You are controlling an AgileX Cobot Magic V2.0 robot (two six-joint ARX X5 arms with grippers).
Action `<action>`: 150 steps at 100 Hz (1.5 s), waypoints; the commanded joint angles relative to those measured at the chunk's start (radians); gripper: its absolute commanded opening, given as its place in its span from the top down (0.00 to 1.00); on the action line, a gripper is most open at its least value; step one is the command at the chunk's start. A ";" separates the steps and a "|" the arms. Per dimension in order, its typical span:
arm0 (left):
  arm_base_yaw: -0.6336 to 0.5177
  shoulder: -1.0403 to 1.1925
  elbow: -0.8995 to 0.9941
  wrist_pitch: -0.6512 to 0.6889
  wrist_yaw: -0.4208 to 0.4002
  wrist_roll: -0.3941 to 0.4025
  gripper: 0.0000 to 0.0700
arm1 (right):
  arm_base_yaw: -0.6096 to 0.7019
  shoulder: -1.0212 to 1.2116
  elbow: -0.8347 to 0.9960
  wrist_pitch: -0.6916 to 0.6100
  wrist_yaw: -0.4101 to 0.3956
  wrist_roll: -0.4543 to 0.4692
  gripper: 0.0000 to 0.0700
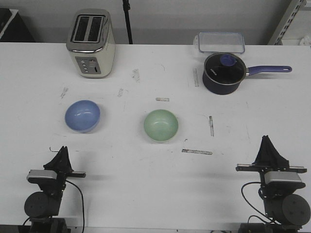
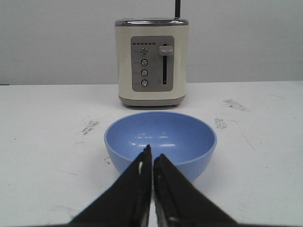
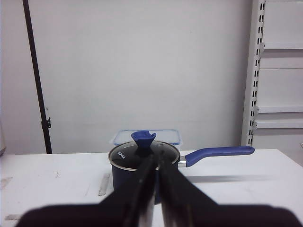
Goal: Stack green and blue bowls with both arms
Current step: 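Move the left gripper forward to the light blue bowl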
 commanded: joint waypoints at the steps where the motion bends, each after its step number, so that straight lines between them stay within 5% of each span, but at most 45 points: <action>1: 0.000 -0.002 -0.023 0.016 -0.001 0.009 1.00 | 0.000 -0.001 0.001 0.011 -0.003 -0.005 1.00; 28: 0.000 -0.002 -0.023 0.038 -0.002 -0.004 1.00 | 0.000 -0.001 0.001 0.014 -0.002 -0.005 1.00; 42: 0.000 -0.002 -0.021 0.068 -0.001 -0.090 1.00 | 0.000 -0.001 0.001 0.014 -0.002 -0.005 1.00; 86: 0.000 0.059 0.166 0.069 -0.002 -0.047 1.00 | 0.000 -0.001 0.001 0.014 -0.002 -0.005 1.00; 113: 0.000 0.291 0.373 0.012 -0.002 0.064 1.00 | 0.000 -0.001 0.001 0.014 -0.002 -0.005 1.00; 150: 0.000 0.759 0.737 -0.211 -0.003 0.068 1.00 | 0.000 -0.001 0.001 0.014 -0.002 -0.005 1.00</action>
